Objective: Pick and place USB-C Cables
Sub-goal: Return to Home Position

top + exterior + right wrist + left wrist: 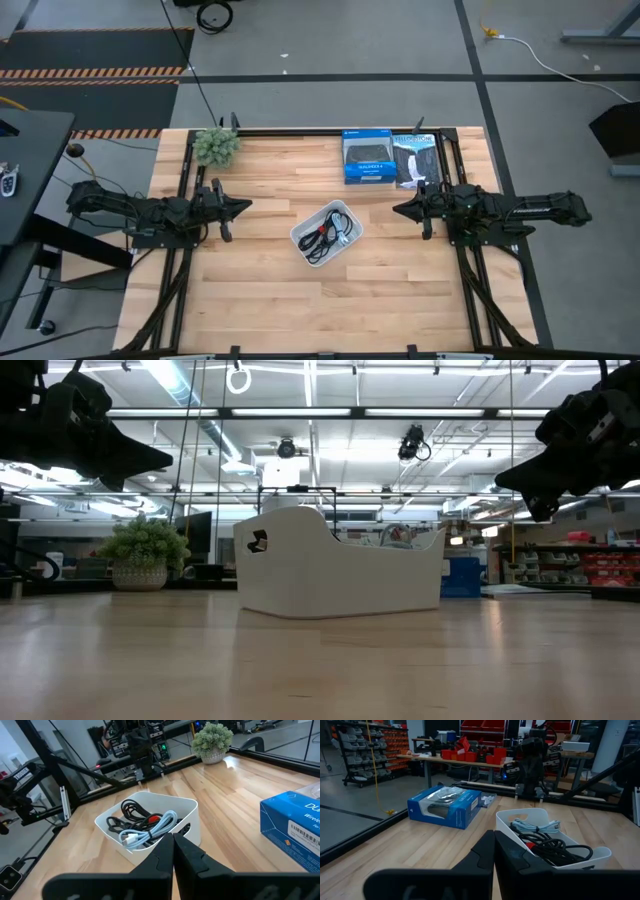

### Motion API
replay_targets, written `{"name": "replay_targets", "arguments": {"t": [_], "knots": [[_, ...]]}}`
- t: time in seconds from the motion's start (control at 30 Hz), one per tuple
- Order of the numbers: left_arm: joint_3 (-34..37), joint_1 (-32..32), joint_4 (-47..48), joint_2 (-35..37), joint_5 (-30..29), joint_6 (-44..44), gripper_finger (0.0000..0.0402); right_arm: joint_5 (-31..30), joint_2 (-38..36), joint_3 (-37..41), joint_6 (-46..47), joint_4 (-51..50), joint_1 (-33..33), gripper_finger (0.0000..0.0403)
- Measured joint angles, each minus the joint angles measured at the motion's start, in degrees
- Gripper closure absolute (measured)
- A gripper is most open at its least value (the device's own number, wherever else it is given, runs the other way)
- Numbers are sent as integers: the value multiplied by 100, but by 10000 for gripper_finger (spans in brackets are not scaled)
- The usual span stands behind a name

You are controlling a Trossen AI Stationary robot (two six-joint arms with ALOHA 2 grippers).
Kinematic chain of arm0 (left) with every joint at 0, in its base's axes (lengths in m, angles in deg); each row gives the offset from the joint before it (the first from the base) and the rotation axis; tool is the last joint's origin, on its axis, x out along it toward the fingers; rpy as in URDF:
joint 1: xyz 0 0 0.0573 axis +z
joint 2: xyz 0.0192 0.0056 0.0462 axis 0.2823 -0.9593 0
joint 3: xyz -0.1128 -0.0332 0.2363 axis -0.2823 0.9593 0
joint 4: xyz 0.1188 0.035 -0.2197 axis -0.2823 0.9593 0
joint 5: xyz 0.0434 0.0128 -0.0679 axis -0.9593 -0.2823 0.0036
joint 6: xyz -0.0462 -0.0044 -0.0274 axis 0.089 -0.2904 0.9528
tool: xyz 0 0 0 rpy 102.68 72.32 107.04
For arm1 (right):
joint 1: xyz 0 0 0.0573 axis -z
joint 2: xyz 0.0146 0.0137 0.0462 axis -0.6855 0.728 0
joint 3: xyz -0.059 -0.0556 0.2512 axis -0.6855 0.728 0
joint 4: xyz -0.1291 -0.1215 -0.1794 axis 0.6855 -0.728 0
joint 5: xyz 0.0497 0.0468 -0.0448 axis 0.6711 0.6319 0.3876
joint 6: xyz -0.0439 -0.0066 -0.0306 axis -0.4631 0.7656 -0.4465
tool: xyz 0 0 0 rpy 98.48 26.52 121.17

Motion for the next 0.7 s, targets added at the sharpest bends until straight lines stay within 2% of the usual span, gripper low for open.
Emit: {"name": "replay_targets", "arguments": {"t": [0.7], "knots": [[0,0,98,1,1,2,390,0,0,0,0,2,0,390]]}}
